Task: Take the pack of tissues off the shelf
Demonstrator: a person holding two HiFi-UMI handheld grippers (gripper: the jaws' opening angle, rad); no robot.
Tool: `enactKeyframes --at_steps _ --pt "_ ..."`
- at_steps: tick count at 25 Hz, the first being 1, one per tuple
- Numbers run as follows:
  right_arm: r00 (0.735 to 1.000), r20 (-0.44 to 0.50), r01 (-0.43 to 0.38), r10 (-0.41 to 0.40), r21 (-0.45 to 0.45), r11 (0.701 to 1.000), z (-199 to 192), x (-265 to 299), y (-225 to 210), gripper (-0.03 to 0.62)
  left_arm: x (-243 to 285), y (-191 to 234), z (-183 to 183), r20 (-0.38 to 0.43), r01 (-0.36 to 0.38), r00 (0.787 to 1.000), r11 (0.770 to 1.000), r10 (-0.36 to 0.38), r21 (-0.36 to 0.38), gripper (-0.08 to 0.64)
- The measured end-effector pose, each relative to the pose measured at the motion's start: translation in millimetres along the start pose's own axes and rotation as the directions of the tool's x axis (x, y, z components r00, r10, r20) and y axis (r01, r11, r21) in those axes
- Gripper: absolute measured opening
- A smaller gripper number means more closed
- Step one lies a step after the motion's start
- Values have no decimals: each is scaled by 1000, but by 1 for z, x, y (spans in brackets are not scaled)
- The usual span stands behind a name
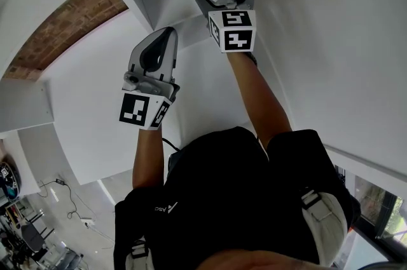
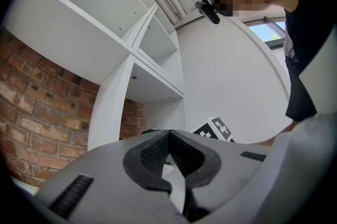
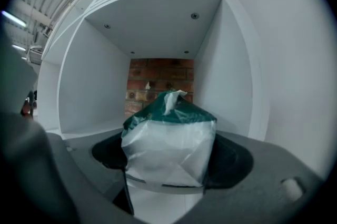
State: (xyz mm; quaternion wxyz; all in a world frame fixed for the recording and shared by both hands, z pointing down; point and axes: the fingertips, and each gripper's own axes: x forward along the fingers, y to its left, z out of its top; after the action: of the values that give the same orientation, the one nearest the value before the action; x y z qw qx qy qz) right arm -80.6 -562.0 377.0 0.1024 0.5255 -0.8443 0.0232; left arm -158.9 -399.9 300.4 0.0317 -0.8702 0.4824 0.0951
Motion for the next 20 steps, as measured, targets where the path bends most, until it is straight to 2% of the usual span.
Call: enactKeyframes --at_steps 3,7,11,20 --pt "1000 -10 14 -14 -27 1000 -3 3 -1 399 1 1 -3 -2 0 1000 1000 0 0 -2" --pt "1000 0 15 -15 -47 999 0 0 -1 330 -2 -2 0 -6 -2 1000 1000 2 5 -2" --pt "1000 24 5 -4 -59 998 6 -10 -1 293 -8 -10 8 0 -6 1000 1000 6 13 -2" --pt "988 139 -55 65 -76 996 25 -77 7 282 -23 -30 18 7 -9 1000 1000 9 29 -2"
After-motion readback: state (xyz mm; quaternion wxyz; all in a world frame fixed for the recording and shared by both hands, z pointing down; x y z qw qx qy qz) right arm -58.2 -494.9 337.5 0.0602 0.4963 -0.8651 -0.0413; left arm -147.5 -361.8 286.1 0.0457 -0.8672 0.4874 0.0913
